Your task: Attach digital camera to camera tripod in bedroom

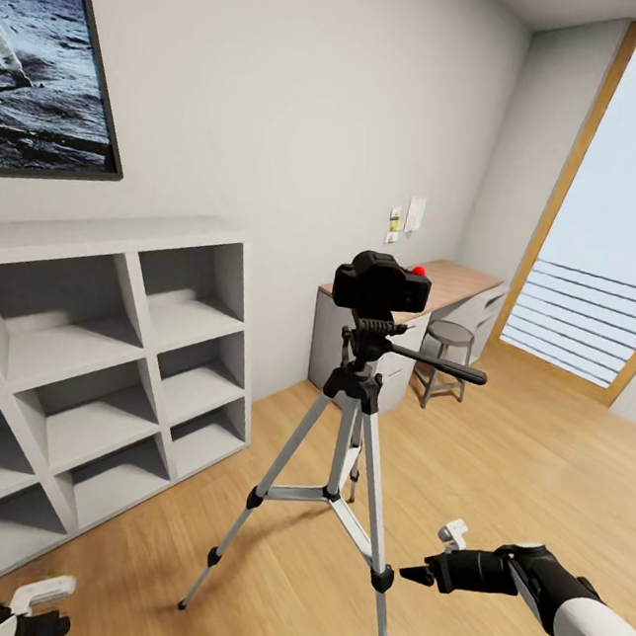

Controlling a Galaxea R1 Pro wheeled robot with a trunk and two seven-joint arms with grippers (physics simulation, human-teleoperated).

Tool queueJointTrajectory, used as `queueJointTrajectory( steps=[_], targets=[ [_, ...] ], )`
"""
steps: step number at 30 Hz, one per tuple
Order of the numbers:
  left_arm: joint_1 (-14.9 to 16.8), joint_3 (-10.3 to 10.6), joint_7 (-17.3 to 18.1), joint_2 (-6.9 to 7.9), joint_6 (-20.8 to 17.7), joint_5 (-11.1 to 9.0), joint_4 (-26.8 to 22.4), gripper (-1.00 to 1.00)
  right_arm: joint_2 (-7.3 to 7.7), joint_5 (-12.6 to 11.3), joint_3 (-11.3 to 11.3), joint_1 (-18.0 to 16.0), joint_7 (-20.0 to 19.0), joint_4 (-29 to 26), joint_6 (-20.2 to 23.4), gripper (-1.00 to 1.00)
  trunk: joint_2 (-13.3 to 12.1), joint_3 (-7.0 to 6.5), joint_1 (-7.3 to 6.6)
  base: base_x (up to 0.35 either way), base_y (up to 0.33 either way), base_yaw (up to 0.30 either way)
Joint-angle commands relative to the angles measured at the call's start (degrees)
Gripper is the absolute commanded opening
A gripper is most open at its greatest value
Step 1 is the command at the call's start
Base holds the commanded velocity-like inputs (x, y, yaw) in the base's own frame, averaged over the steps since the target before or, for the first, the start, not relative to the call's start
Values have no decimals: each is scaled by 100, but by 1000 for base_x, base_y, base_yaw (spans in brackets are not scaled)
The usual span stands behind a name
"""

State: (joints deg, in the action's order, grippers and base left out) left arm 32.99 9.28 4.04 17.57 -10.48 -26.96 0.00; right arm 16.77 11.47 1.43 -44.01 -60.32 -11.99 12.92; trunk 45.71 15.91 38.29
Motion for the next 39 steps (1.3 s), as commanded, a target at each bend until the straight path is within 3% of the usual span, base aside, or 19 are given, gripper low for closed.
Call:
queueJointTrajectory(
  steps=[1,7,13,20,24,26,28,31,36,39],
  targets=[
    [-80,48,18,-112,-10,-63,-2,100,4,-14,7,-2,-12,-2,60,100,6,8,1,0,0,0],
    [-319,48,18,-481,20,-65,0,100,9,-26,-12,-3,213,36,69,100,6,8,1,0,0,0],
    [-425,48,-5,-647,27,-76,0,100,10,-40,-19,-3,647,57,77,100,6,8,1,0,0,0],
    [-692,48,-473,-880,35,-109,0,100,4,-67,-36,-2,1593,356,76,100,6,8,1,0,0,0],
    [-958,46,-757,-1018,108,-142,0,100,-4,-111,-44,-2,2478,708,56,100,6,8,1,0,0,0],
    [-1047,45,-798,-1042,200,-170,0,100,-5,-185,-45,-2,2779,858,16,100,6,8,1,0,0,0],
    [-1246,41,-846,-1058,489,-313,0,100,-3,-515,-46,-5,3463,1209,-141,100,6,8,1,0,0,0],
    [-1368,40,-860,-1064,621,-492,0,100,0,-733,-46,-9,3907,1318,-213,100,6,8,1,0,0,0],
    [-1470,42,-867,-1081,696,-690,0,100,-5,-869,-47,46,4318,1375,-262,100,6,8,1,0,0,0],
    [-1493,45,-869,-1117,712,-741,0,100,-25,-898,-47,268,4418,1385,-288,100,6,8,1,0,0,0]
  ],
)
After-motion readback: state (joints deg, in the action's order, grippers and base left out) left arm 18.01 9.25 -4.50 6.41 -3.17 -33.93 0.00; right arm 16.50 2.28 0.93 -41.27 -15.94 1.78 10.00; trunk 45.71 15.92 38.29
